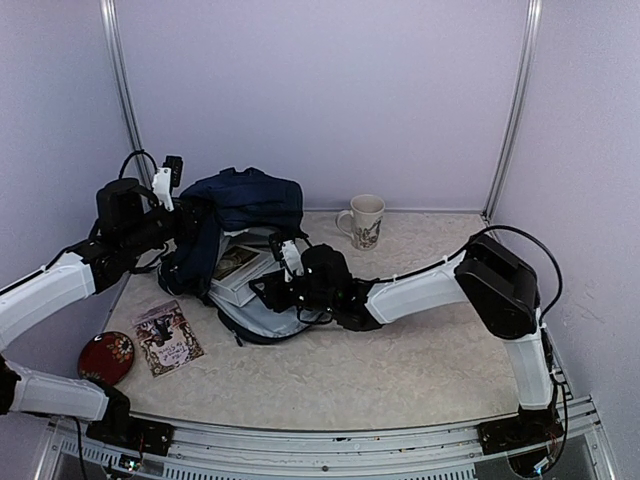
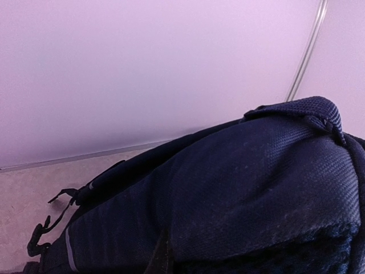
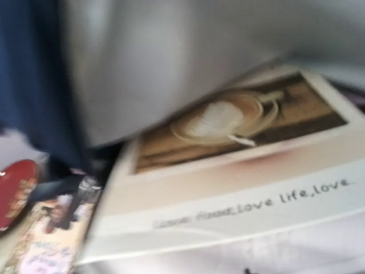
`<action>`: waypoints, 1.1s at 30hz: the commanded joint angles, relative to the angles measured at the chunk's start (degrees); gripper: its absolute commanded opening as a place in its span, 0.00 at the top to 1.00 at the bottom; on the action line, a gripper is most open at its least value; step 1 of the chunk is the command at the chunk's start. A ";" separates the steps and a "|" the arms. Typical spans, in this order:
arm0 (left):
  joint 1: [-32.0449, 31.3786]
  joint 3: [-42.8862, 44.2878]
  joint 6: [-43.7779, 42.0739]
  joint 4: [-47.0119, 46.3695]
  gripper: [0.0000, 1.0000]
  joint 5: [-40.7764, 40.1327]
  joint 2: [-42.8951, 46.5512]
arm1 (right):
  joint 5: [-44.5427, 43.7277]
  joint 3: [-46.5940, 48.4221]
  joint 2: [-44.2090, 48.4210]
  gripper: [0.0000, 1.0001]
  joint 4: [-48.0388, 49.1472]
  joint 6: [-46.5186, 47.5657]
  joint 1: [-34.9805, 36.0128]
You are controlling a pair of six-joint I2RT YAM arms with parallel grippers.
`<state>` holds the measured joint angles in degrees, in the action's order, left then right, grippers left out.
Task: Pack the student bag
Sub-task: Adjust the book in the largest pocket of the bag, then pass from the left arm to the right
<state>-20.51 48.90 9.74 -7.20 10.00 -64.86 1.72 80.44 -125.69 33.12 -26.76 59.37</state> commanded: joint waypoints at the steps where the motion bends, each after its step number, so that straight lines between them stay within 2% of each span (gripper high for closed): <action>1: 4.13 2.55 4.05 -12.72 1.00 -3.21 3.58 | 4.68 -5.11 9.99 0.54 -4.52 6.34 2.97; 3: 4.98 2.46 3.93 -12.70 1.00 -3.21 3.30 | 7.44 -4.01 9.78 0.48 -7.43 10.22 4.55; 6: 5.00 2.53 2.89 -12.53 1.00 -3.37 2.78 | 5.75 -0.89 10.21 0.42 -14.72 10.08 4.66; 8: 4.46 3.06 1.76 -12.27 1.00 -2.04 2.51 | 5.72 -3.43 13.83 0.38 -12.27 11.94 3.83; 12: 1.24 5.17 -2.80 -10.38 1.00 -0.70 2.75 | -0.04 -8.10 25.27 0.22 -13.53 20.97 2.15; 14: -0.03 5.65 -4.05 -9.59 1.00 0.11 3.08 | -2.93 -10.70 30.26 0.11 -13.57 26.32 0.52; 15: -0.39 5.61 -4.28 -9.51 1.00 1.08 3.38 | -3.09 -12.20 32.18 0.03 -12.74 28.15 -0.66; 16: -0.79 5.48 -4.51 -9.35 1.00 2.30 3.79 | -1.78 -13.19 33.51 0.00 -12.01 29.60 -2.38; 20: -3.43 4.79 -7.11 -8.16 1.00 3.52 5.93 | 8.12 -9.63 33.97 0.00 -16.05 36.49 -6.99; 22: -5.36 5.07 -9.92 -6.38 1.00 3.96 6.67 | 16.81 -6.04 33.00 0.00 -20.93 41.36 -7.32; 24: -7.51 5.52 -12.44 -4.75 1.00 4.68 7.33 | 21.82 -2.35 31.93 0.00 -26.85 44.48 -7.43; 33: -14.56 6.10 -19.98 -1.64 1.00 9.24 9.31 | 22.23 5.39 28.24 0.03 -37.77 49.31 -7.47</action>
<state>-32.75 49.30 -6.85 1.61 11.94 -59.27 22.50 82.98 -95.66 2.28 19.38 51.83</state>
